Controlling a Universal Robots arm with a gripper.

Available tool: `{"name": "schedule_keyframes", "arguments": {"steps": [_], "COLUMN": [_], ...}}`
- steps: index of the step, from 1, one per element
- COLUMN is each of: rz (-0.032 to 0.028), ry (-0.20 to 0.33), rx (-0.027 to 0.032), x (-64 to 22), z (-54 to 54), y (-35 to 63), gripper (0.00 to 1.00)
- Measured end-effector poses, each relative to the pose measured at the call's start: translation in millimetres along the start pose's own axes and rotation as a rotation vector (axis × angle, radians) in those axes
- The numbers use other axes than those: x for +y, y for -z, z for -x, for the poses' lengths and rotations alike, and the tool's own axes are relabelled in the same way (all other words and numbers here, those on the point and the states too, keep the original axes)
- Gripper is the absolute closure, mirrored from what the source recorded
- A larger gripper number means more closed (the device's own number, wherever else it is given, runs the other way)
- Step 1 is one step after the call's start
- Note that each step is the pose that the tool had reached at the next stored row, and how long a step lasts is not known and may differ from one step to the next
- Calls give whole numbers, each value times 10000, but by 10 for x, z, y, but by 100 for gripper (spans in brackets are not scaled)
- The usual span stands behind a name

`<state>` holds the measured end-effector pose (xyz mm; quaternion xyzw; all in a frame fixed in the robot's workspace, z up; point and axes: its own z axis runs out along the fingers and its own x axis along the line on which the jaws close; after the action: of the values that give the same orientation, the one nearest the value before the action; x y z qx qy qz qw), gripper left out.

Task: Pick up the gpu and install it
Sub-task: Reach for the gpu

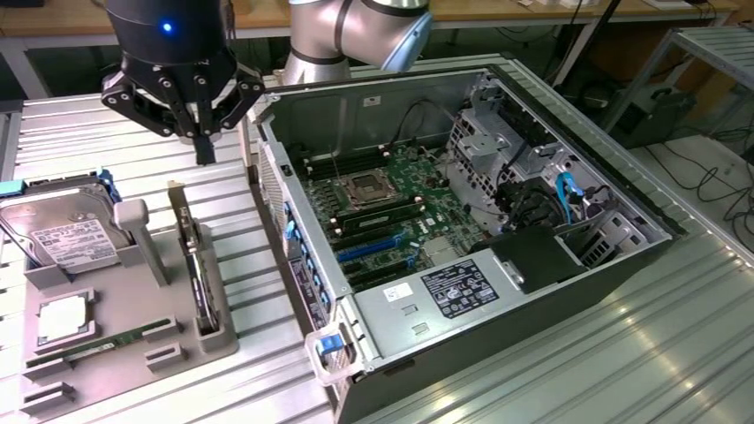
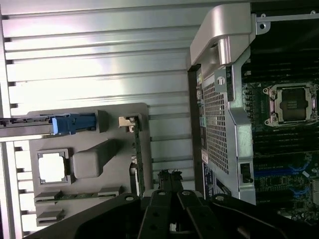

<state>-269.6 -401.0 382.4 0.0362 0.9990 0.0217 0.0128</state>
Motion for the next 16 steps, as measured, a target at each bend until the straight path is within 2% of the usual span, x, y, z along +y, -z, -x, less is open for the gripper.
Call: {"name": "schedule_keyframes", "arguments": {"steps": [16], "rz": [0], "ry": [2], "rx": [0], "x": [-23], "z": [-176], "y": [-10], "gripper": [89]}}
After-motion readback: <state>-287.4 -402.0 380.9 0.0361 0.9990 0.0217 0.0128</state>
